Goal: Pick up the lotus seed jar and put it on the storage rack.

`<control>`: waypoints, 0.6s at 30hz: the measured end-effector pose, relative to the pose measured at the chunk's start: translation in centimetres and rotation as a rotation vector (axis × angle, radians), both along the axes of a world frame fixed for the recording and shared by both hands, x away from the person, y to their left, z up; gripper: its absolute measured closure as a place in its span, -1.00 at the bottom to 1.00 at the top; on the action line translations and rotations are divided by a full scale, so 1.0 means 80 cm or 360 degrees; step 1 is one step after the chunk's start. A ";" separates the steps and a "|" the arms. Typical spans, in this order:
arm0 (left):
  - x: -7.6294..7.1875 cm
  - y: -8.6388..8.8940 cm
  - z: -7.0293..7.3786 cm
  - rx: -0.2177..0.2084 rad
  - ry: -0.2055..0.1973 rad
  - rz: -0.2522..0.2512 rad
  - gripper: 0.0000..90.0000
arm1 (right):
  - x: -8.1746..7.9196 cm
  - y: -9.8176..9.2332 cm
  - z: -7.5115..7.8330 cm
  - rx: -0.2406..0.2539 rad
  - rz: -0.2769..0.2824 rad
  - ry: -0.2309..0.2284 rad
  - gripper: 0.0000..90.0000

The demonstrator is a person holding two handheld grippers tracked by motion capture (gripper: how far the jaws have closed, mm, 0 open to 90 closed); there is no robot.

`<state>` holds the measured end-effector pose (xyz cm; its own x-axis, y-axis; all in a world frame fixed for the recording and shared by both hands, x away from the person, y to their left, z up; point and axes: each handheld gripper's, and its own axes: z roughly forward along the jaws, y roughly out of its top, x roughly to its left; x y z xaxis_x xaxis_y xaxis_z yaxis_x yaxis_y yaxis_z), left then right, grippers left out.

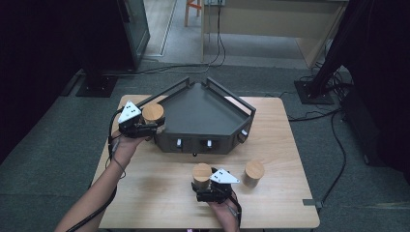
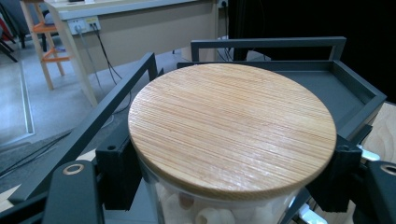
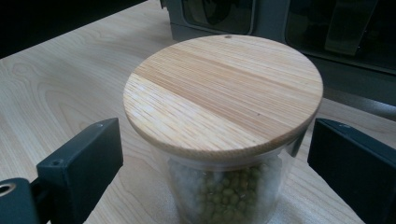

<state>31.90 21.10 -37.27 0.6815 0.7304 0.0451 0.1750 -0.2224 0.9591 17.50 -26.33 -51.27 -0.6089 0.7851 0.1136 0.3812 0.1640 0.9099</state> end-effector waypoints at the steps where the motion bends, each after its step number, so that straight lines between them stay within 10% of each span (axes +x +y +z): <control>1: 0.001 -0.002 0.000 0.0005 0.0000 0.0001 -0.45 | 0.000 0.000 0.000 -0.0002 0.0001 0.0001 -0.93; 18: 0.014 -0.012 0.000 0.0026 -0.0006 0.0038 -0.45 | 0.001 0.002 0.002 -0.0024 0.0010 0.0008 -0.93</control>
<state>33.05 20.14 -37.23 0.6636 0.7457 0.0600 0.1766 -0.2341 0.9560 17.58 -26.14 -51.12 -0.6132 0.7830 0.1047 0.3847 0.1803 0.9053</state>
